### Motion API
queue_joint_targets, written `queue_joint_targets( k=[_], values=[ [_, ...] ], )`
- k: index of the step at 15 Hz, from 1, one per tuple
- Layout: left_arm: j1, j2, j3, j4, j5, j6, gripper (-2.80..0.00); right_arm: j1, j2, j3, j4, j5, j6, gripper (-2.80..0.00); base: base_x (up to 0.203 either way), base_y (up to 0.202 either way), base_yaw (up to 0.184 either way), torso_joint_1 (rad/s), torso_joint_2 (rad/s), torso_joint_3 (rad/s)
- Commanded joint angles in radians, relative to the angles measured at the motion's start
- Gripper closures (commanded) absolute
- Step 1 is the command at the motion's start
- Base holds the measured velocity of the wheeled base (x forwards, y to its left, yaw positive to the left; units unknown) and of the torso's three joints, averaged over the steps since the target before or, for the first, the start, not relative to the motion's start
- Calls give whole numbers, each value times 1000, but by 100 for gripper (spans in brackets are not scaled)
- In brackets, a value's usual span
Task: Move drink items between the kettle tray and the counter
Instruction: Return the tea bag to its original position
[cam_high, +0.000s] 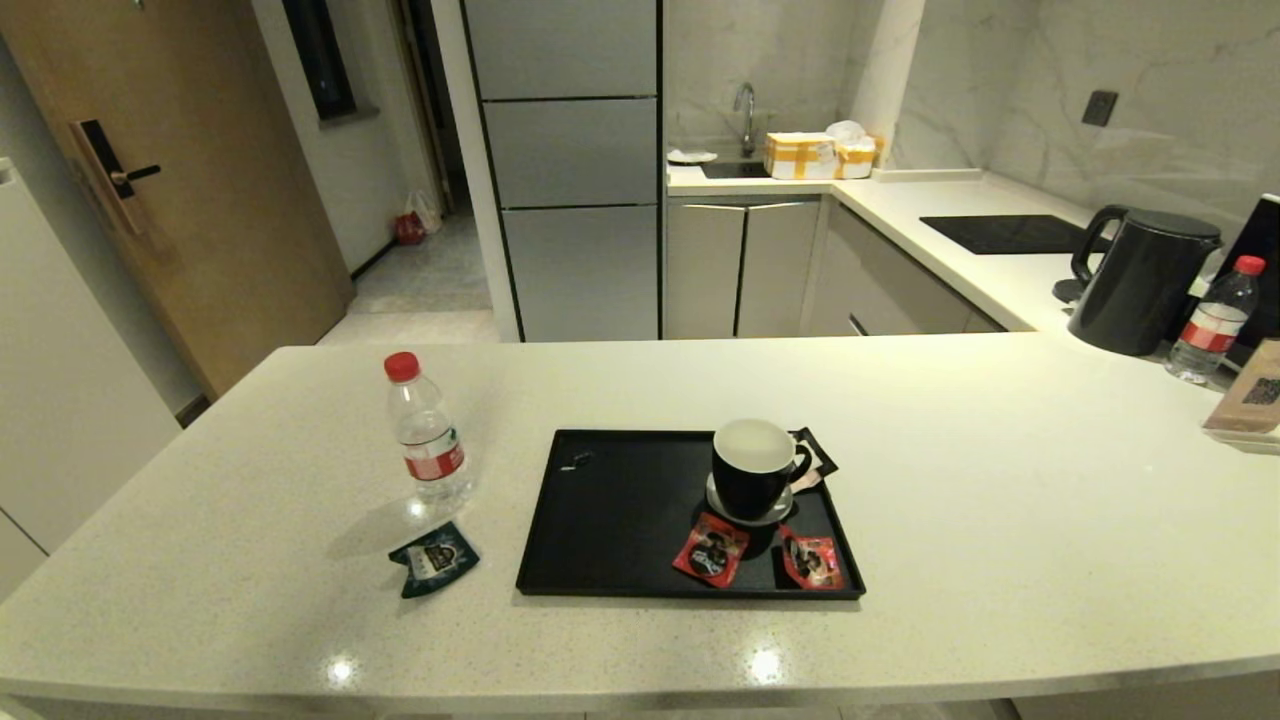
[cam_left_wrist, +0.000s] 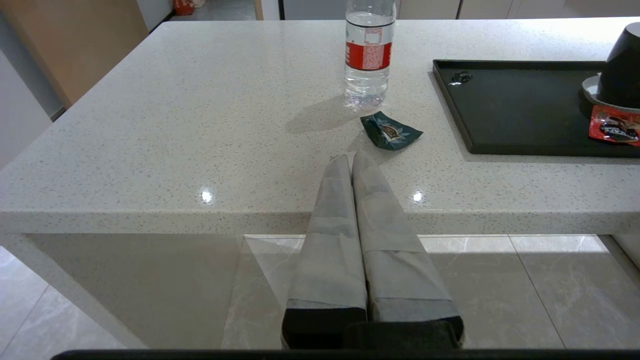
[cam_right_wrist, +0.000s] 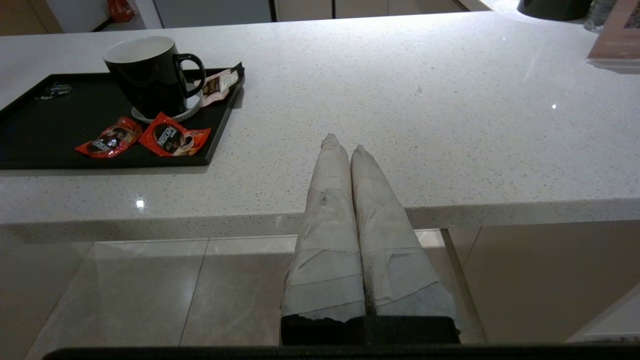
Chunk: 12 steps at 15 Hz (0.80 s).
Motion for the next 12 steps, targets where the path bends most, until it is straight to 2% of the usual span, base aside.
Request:
queue_joint_targets(
  k=[1,12],
  values=[
    [0,1,2,0,1,0,0,1,1,0,0,0,0,0,0,0,0,0,0,0],
    [0,3,2,0,1,0,0,1,1,0,0,0,0,0,0,0,0,0,0,0]
  ],
)
